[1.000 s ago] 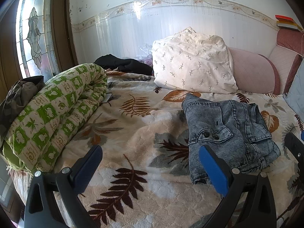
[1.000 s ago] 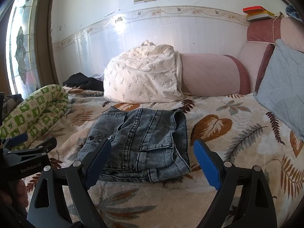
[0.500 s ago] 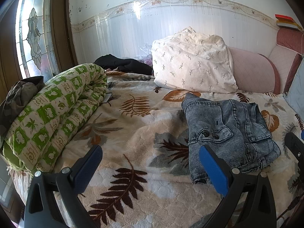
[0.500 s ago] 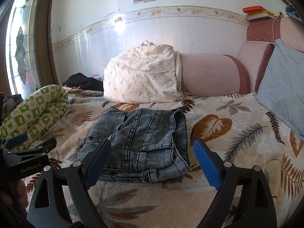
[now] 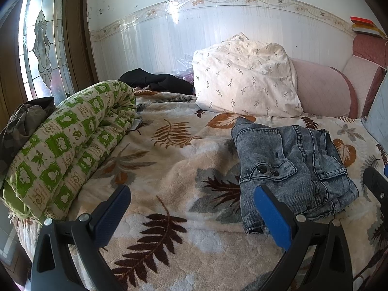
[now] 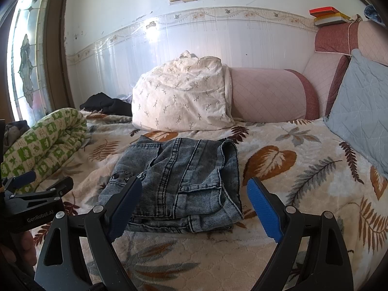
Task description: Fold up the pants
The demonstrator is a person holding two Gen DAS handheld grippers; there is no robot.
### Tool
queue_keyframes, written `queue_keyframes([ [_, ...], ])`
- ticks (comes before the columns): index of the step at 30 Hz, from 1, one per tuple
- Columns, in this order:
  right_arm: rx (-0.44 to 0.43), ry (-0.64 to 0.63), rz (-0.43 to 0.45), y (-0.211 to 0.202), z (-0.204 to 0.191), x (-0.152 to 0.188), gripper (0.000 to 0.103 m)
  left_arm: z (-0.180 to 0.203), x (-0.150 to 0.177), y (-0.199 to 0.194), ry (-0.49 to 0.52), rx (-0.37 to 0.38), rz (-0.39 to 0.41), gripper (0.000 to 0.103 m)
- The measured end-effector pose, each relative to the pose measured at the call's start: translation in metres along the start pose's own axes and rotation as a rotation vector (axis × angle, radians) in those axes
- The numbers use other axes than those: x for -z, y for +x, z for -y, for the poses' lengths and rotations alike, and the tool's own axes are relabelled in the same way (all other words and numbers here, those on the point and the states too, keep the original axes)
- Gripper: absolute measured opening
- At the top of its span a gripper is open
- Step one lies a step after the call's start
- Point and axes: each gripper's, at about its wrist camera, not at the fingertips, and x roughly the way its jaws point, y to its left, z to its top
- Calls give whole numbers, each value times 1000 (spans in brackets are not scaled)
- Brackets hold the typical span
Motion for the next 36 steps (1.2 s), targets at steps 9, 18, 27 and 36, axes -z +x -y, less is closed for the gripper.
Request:
queue_keyframes([
  [9,2,4,-6,1,0,1,89,-1,0,1,2,4,0,103],
  [18,5,10,-10,3,-1,1,89,-4,1,4,6,10,0,103],
  [27,5,12,-11,3,-1,1,89,-4,1,4,9,10,1,103],
  [36,5,16,-14,3,-3,2,89,-4,0,5,12,12,0,103],
])
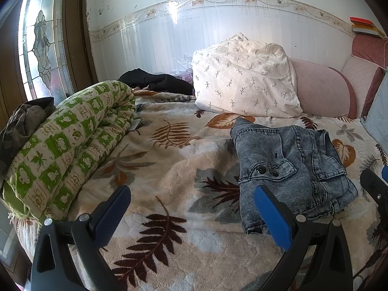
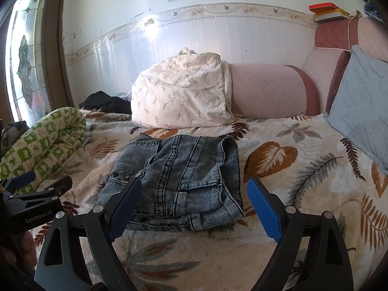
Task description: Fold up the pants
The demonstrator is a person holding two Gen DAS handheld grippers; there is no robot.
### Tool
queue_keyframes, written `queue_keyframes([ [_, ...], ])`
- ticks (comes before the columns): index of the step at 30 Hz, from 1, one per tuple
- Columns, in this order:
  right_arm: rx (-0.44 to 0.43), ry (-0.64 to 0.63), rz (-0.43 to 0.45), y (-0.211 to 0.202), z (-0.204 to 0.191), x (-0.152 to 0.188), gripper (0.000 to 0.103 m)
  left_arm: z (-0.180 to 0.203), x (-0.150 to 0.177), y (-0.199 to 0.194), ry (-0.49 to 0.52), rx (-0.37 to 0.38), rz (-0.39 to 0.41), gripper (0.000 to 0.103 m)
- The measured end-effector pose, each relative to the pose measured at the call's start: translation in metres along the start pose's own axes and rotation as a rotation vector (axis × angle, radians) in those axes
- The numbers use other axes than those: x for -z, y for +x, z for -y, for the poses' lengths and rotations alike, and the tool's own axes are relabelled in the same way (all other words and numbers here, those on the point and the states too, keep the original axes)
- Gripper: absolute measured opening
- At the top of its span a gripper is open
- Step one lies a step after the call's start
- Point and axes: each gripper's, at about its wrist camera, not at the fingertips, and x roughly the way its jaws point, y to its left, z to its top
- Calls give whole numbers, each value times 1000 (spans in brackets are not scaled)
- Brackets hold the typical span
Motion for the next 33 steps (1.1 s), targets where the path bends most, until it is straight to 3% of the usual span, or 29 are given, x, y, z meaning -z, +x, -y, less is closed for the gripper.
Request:
queue_keyframes([
  [33,-8,0,-27,6,-4,4,89,-4,-3,3,0,-2,0,103],
])
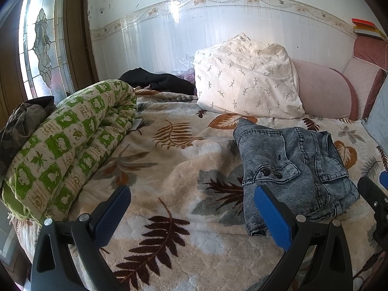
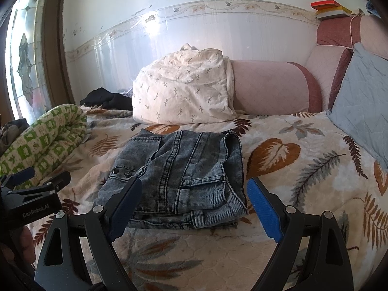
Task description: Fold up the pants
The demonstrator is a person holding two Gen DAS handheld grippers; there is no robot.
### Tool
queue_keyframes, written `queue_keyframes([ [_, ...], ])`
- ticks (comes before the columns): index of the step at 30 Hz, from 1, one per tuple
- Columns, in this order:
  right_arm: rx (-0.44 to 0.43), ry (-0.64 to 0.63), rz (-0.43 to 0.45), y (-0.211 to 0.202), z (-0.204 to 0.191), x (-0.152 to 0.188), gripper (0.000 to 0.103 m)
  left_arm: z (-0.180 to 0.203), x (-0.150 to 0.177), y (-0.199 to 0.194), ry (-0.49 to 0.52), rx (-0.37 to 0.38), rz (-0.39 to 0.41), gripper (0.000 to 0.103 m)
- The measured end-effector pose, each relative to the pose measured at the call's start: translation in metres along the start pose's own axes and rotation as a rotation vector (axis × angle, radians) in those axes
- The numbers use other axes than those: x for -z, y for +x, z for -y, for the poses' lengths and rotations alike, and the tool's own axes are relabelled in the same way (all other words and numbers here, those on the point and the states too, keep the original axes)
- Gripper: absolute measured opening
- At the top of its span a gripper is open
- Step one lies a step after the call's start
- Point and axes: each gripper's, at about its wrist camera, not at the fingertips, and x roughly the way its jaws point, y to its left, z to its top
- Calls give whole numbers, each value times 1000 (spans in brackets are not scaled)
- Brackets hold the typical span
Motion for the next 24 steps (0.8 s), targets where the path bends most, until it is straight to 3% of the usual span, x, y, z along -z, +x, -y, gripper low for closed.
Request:
queue_keyframes([
  [24,-29,53,-90,35,6,1,89,2,2,23,23,-18,-50,103],
])
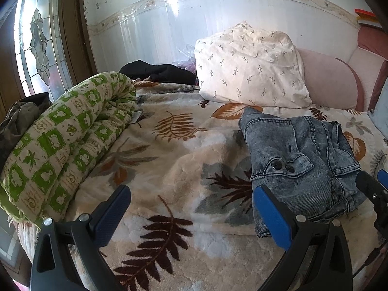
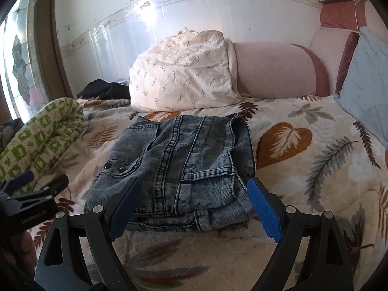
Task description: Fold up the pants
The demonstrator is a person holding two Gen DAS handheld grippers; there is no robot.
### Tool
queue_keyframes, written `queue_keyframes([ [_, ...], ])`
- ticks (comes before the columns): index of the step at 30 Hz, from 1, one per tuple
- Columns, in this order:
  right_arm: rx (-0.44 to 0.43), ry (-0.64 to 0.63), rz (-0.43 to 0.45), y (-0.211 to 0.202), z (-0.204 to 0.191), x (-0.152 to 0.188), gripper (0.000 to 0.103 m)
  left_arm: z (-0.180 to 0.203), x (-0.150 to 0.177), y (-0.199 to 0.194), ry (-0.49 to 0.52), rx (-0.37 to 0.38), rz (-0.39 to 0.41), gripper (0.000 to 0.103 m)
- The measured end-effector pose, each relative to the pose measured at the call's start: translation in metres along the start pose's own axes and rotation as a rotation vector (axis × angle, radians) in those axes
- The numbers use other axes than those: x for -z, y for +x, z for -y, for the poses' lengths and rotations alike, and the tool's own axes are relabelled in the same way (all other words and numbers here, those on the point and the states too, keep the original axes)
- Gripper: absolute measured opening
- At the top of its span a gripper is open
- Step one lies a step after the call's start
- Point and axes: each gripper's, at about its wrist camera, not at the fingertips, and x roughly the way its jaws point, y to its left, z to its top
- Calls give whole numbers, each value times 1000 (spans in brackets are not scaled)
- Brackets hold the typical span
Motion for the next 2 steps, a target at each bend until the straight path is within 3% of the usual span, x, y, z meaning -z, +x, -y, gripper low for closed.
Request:
queue_keyframes([
  [2,-2,2,-4,1,0,0,89,0,0,0,1,1,-3,103],
])
